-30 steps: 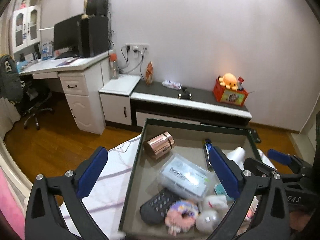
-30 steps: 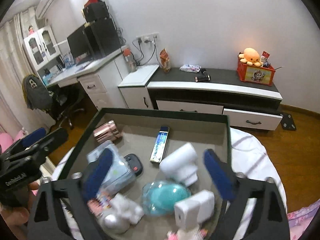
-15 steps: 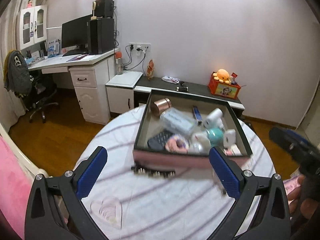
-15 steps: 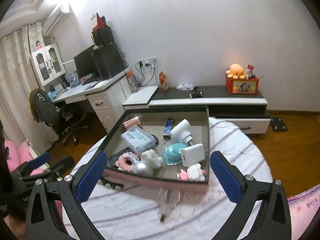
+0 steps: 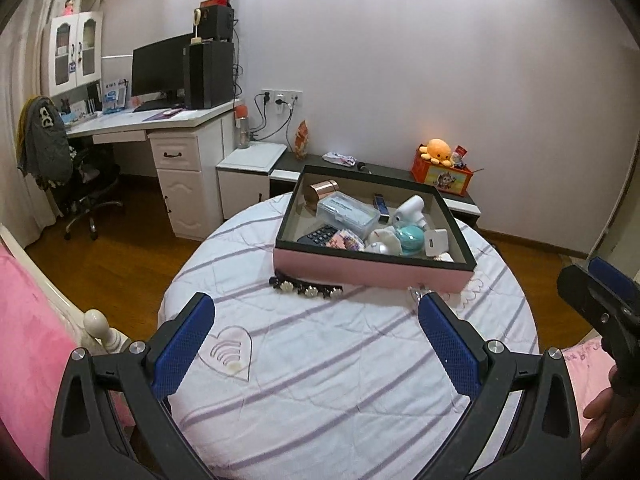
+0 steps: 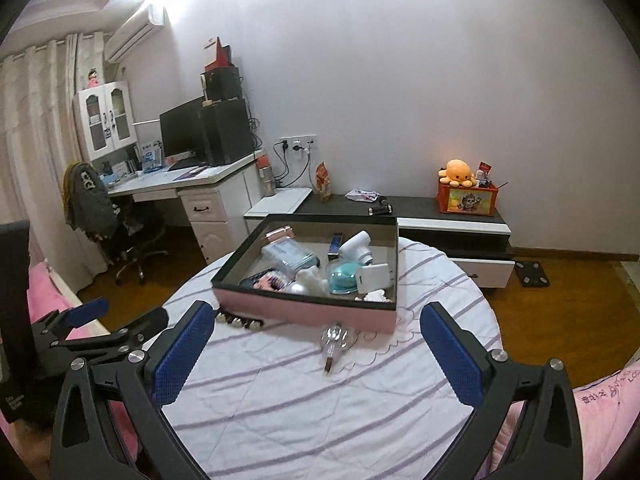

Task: Organize rigid objects
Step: 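Withdraw both open tools from the box toward the last items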

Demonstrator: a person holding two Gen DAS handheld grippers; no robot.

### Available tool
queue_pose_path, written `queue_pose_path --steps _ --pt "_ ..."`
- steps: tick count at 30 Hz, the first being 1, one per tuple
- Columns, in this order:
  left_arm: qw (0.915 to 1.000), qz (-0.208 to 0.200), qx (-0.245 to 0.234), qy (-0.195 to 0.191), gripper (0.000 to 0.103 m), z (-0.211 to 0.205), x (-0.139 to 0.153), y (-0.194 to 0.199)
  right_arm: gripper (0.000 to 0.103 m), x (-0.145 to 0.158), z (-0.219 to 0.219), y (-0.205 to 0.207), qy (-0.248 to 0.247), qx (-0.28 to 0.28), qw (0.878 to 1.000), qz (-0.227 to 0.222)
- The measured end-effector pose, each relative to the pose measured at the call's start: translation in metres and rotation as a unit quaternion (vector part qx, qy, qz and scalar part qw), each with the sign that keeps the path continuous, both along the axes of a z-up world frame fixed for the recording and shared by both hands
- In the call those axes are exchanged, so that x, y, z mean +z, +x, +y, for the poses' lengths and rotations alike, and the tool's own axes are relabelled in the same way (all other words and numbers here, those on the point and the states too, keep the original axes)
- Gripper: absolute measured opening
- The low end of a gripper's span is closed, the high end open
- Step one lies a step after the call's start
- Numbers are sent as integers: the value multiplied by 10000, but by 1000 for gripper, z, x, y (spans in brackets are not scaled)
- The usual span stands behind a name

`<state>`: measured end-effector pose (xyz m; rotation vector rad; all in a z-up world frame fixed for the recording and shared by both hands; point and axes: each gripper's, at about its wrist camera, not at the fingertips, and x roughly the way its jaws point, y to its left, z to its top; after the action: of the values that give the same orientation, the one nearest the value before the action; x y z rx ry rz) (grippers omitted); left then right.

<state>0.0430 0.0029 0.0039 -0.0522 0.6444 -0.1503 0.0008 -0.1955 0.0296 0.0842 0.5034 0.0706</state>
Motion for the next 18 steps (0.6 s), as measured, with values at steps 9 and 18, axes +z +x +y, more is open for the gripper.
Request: queue_pose_path --steps 9,18 --pt "9999 18 -53 84 103 -8 -2 -15 103 -2 1 -14 27 81 10000 -8" --pt "10000 20 -31 79 103 -8 -1 -14 103 -3 1 -15 9 84 10000 10"
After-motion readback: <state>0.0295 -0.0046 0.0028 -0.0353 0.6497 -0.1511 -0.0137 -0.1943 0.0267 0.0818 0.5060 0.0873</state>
